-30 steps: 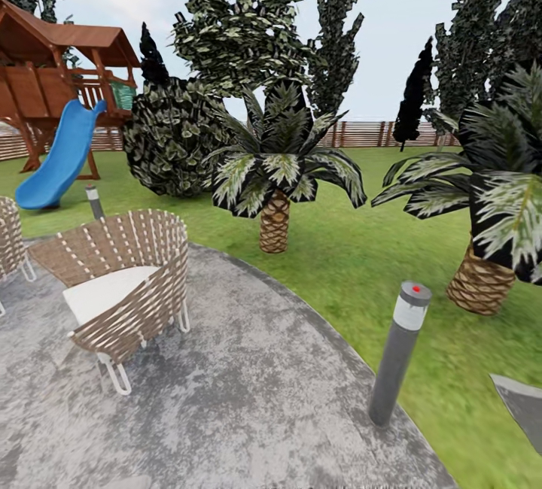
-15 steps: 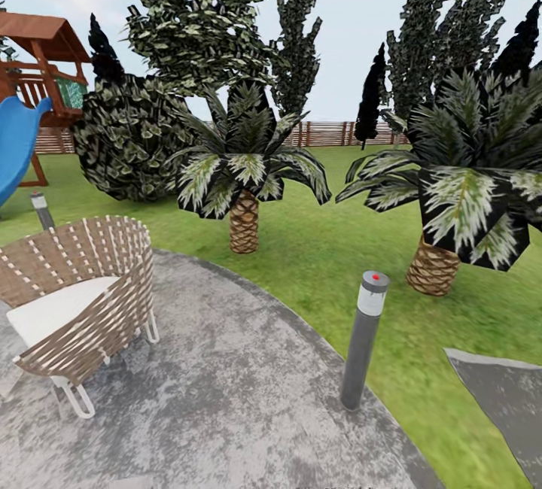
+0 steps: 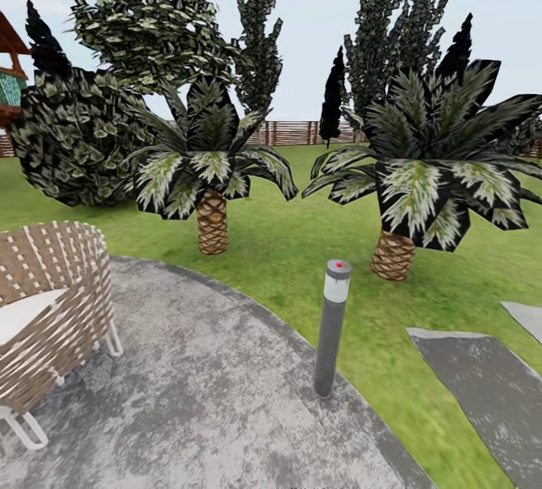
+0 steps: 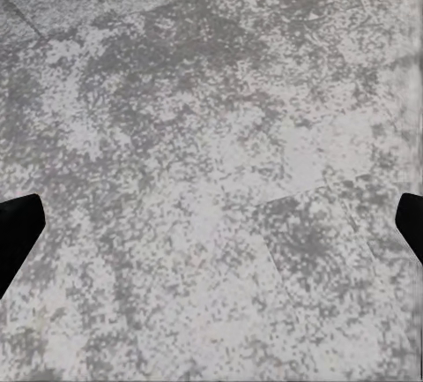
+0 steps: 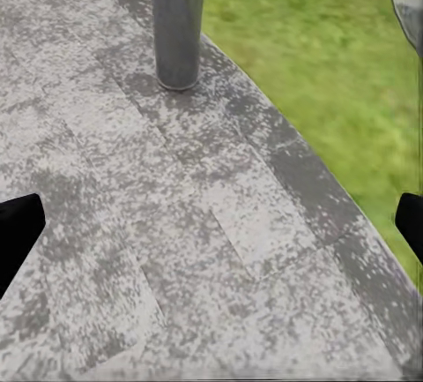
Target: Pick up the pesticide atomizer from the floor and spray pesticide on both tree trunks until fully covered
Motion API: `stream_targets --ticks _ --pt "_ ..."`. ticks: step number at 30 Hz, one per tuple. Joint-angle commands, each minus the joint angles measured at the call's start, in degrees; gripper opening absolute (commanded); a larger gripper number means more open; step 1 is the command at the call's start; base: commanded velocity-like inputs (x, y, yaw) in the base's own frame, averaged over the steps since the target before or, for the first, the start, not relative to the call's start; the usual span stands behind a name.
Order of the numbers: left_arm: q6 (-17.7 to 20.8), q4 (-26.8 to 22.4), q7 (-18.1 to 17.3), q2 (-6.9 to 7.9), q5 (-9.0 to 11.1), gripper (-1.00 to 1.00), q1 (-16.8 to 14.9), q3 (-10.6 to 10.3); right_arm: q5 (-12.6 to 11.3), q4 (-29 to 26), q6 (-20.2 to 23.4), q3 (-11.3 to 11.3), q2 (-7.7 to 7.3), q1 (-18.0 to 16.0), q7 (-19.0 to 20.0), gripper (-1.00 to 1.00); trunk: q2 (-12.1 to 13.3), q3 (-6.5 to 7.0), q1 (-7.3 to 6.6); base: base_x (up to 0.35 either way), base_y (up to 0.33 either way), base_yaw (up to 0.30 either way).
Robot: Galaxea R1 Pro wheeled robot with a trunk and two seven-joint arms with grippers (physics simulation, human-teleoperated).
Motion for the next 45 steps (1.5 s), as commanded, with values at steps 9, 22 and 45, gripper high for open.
stream_targets --ticks 9,22,45 --pt "-0.17 0.02 0.03 0.01 0.19 1.0 -0.02 -0.01 -0.04 0.11 -0.17 0.03 0.0 -0.05 -0.11 1.0 -3.65 -1.68 1.98 0.0 0.0 -0.292" --pt "-0.17 0.02 0.04 0.01 0.14 1.0 -0.02 -0.01 -0.01 0.13 -0.17 0.09 0.0 -0.05 -0.11 1.0 -8.87 -4.01 4.83 0.0 0.0 -0.292" --pt "-0.17 0.02 0.03 0.01 0.14 1.0 -0.02 -0.01 -0.03 0.14 -0.17 0.09 0.01 -0.05 -0.16 1.0 -18.09 -8.14 9.89 0.0 0.0 -0.292"
